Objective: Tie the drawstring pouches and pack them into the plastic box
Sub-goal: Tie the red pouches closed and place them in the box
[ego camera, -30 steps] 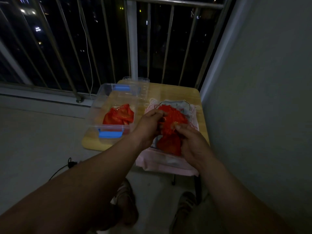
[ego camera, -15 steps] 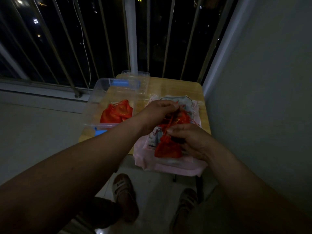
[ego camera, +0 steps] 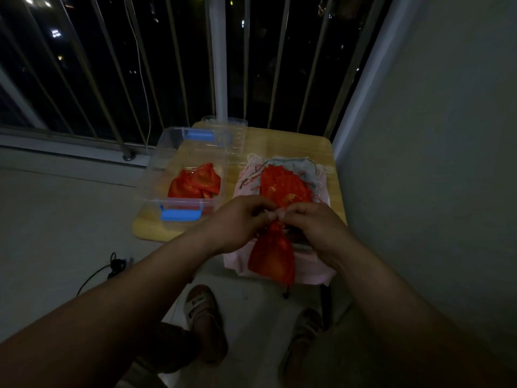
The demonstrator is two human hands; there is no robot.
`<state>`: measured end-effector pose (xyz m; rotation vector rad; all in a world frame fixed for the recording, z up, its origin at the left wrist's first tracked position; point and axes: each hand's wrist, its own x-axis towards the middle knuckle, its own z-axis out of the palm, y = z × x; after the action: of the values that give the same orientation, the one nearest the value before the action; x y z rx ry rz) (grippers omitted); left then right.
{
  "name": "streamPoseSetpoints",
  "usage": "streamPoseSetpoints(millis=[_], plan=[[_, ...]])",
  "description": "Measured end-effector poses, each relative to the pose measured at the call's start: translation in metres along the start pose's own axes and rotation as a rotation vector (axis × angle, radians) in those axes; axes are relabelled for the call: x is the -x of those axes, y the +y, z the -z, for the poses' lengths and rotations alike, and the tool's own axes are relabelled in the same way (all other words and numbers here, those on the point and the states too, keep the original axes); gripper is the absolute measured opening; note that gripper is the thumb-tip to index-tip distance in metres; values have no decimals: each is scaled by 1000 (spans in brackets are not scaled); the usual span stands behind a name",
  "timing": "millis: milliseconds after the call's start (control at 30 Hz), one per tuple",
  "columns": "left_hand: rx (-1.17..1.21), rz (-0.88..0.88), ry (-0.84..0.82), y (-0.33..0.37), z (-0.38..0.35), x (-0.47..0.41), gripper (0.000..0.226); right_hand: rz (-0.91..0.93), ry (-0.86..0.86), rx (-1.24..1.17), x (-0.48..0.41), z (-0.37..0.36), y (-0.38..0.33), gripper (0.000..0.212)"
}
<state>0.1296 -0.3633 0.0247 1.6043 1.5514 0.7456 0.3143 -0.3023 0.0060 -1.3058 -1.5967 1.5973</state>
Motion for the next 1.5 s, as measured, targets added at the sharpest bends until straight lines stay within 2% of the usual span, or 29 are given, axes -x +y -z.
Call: streamPoseSetpoints(millis=[133,267,433,567,667,867,967,1233,1500], plan=[[-123,3,47,2,1,10,9,48,16,79,12,-6,-4,15],[-121,3,66,3,-2,22,15,75,36,134,26,-9,-5,13],[-12,29,70,12,1,35,16,145,78,222,35,-17,-9,9],[278,153,-19,8,7,38,24,188,62,250,37,-25,-8,12],[264,174,-45,-7,12,33,19,176,26,273,31,-26,-7,12],[200,53,40,-22,13,10,14,139,20,293,8,-25,-7,13],[186,22,26,-28,17,0,10,116,30,299,-2,-25,-11,11],[164,44,-24,-27,16,-3,23,158,15,257,-4,-18,-2,8],[269,36,63,-34,-14,3,9,229,0,322,6,-7,13,10]])
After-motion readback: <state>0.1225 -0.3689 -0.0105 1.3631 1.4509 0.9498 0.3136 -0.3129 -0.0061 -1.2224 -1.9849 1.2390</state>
